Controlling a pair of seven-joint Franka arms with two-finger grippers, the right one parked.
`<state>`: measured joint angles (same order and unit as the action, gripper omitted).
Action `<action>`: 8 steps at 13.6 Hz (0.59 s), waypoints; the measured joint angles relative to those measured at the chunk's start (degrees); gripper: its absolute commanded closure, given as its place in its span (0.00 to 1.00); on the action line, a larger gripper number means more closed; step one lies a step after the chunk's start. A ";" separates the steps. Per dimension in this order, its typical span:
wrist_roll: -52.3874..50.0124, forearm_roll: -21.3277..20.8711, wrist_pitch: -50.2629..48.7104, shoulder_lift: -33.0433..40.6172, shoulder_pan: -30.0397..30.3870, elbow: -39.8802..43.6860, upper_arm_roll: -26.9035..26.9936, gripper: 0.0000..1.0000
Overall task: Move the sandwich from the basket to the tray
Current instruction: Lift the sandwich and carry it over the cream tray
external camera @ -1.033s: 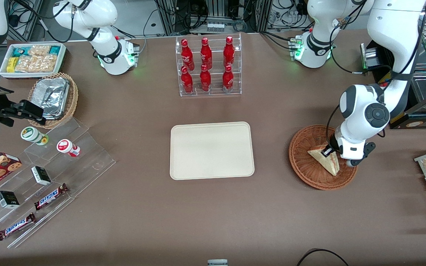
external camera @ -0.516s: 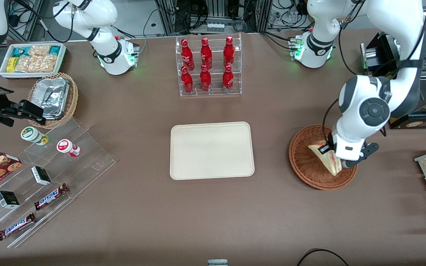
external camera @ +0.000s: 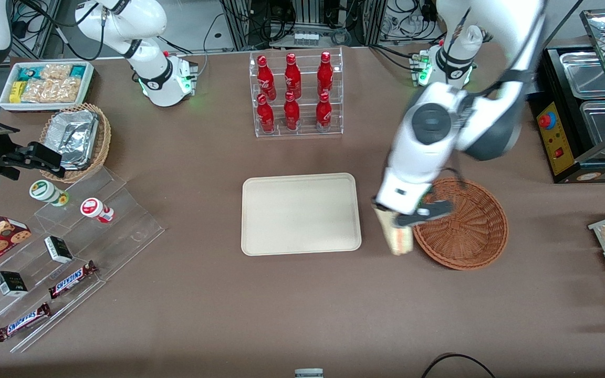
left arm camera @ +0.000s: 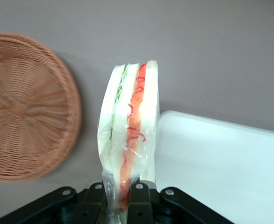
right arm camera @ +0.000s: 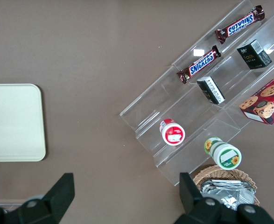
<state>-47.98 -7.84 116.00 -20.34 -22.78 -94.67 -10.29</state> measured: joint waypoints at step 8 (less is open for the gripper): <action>-0.25 -1.26 2.99 -18.31 -11.90 13.65 0.10 1.00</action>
<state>-48.22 -9.09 118.99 -38.65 -34.68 -81.02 -10.19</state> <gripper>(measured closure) 0.855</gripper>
